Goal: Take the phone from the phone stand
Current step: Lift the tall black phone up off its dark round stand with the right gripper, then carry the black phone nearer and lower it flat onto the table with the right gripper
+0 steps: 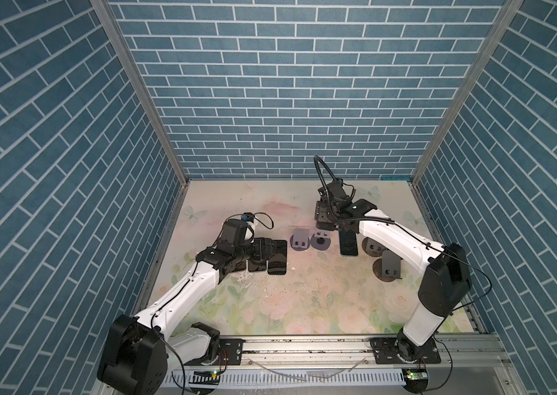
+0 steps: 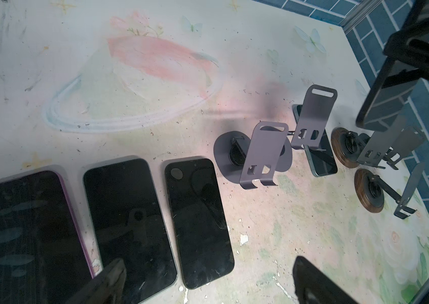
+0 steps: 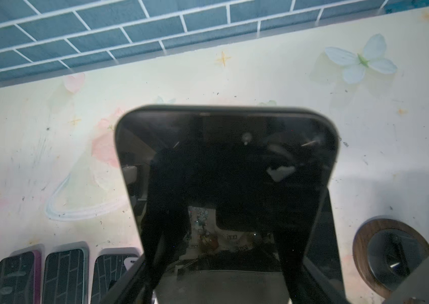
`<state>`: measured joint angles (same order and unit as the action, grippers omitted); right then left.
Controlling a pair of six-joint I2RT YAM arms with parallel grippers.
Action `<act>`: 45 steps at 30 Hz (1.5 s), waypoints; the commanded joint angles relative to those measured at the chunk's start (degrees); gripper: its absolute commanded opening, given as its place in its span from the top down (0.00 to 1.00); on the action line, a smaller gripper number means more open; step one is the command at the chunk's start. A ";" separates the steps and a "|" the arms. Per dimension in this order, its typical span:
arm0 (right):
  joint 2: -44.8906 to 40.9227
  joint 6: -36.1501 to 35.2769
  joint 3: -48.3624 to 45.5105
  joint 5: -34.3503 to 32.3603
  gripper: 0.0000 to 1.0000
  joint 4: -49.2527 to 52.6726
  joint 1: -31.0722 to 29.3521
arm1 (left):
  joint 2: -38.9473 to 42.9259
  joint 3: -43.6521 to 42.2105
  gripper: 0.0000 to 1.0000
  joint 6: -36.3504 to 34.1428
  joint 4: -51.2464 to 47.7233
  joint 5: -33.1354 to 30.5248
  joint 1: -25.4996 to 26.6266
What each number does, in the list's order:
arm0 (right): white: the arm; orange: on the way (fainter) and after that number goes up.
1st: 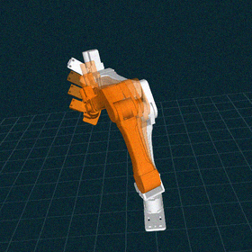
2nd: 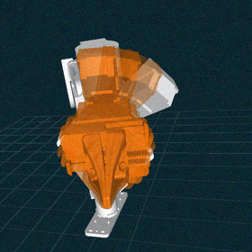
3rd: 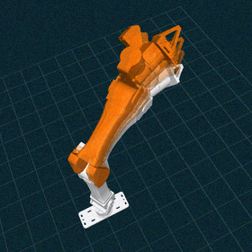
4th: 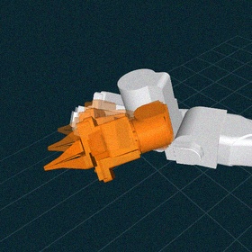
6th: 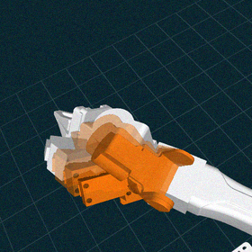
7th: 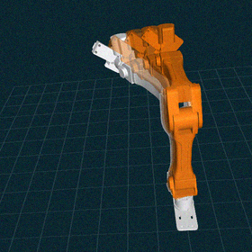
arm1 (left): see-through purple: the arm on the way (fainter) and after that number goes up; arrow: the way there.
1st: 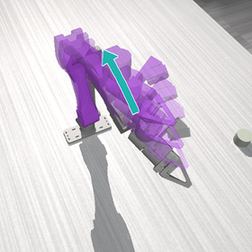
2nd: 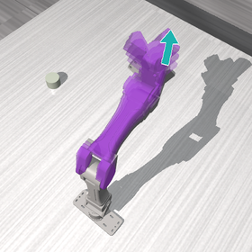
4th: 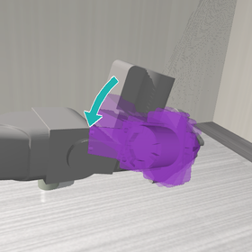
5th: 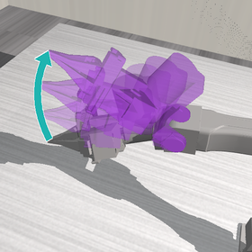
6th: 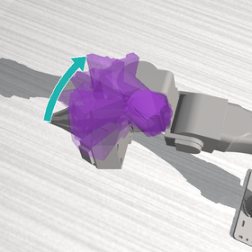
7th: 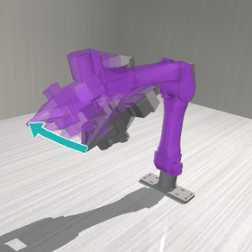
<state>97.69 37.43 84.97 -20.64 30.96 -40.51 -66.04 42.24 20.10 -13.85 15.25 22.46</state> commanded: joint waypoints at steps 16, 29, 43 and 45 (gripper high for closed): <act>-11.92 -2.32 -13.15 -0.50 0.43 5.40 -0.27 | 0.08 0.12 0.00 3.30 3.48 3.06 0.32; -17.98 -1.09 -23.40 2.36 0.42 9.40 -0.18 | -4.54 3.63 0.00 4.66 6.26 4.38 2.73; -16.20 -0.52 -28.90 8.36 0.41 12.53 0.32 | -8.31 6.10 0.00 5.12 6.99 1.54 6.57; -16.13 -0.34 -30.24 9.58 0.41 12.11 0.53 | -8.58 6.40 0.00 5.21 7.10 1.19 6.74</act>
<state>81.58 36.01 57.08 -12.71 41.56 -40.32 -73.95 46.78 25.08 -7.81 17.61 28.71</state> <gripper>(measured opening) 0.746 0.996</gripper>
